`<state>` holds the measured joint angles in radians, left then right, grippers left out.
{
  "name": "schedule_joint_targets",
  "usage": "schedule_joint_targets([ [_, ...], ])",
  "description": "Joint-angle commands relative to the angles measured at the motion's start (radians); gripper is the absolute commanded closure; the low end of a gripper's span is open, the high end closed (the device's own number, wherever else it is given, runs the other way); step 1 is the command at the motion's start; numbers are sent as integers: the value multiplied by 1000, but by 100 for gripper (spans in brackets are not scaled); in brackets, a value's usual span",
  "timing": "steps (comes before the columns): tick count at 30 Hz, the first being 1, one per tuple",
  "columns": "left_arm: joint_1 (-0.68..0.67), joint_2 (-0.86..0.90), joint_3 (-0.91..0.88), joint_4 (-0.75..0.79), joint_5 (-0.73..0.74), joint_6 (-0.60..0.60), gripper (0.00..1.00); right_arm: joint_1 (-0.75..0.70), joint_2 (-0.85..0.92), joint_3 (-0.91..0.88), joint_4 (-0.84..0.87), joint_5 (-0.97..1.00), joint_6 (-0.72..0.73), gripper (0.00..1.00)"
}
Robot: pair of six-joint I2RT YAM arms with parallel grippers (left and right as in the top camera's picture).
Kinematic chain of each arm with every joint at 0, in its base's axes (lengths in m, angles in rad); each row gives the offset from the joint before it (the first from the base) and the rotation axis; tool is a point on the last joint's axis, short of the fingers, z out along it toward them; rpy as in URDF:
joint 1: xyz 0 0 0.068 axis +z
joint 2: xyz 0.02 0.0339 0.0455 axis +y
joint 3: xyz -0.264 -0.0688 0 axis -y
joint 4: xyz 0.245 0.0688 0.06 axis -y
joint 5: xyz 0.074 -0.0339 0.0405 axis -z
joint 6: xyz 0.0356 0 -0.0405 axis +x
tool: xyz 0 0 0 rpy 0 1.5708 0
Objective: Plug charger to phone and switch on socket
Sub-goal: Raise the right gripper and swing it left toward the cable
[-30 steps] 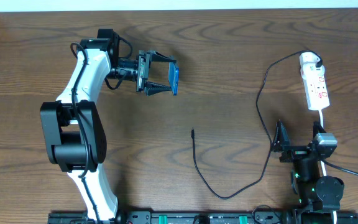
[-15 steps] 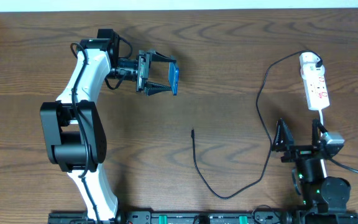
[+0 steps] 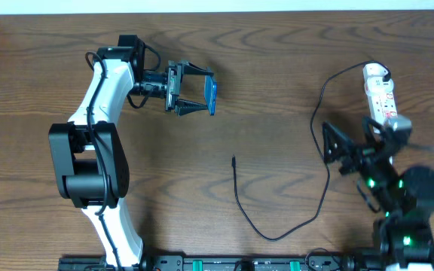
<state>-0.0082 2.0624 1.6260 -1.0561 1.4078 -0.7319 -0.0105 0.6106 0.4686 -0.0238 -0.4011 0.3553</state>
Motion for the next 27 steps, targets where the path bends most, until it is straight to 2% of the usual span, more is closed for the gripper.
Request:
schedule_joint_targets([
  [1, 3, -37, -3, -5, 39, 17, 93, 18, 142, 101, 8, -205, 55, 1],
  [5, 3, -37, -3, -5, 39, 17, 93, 18, 267, 160, 33, -318, 56, 1],
  [10, 3, -37, -3, -5, 39, 21, 93, 18, 364, 164, 88, -354, 56, 1],
  [27, 3, -37, -3, -5, 39, 21, 93, 18, 373, 164, 88, -354, 56, 1],
])
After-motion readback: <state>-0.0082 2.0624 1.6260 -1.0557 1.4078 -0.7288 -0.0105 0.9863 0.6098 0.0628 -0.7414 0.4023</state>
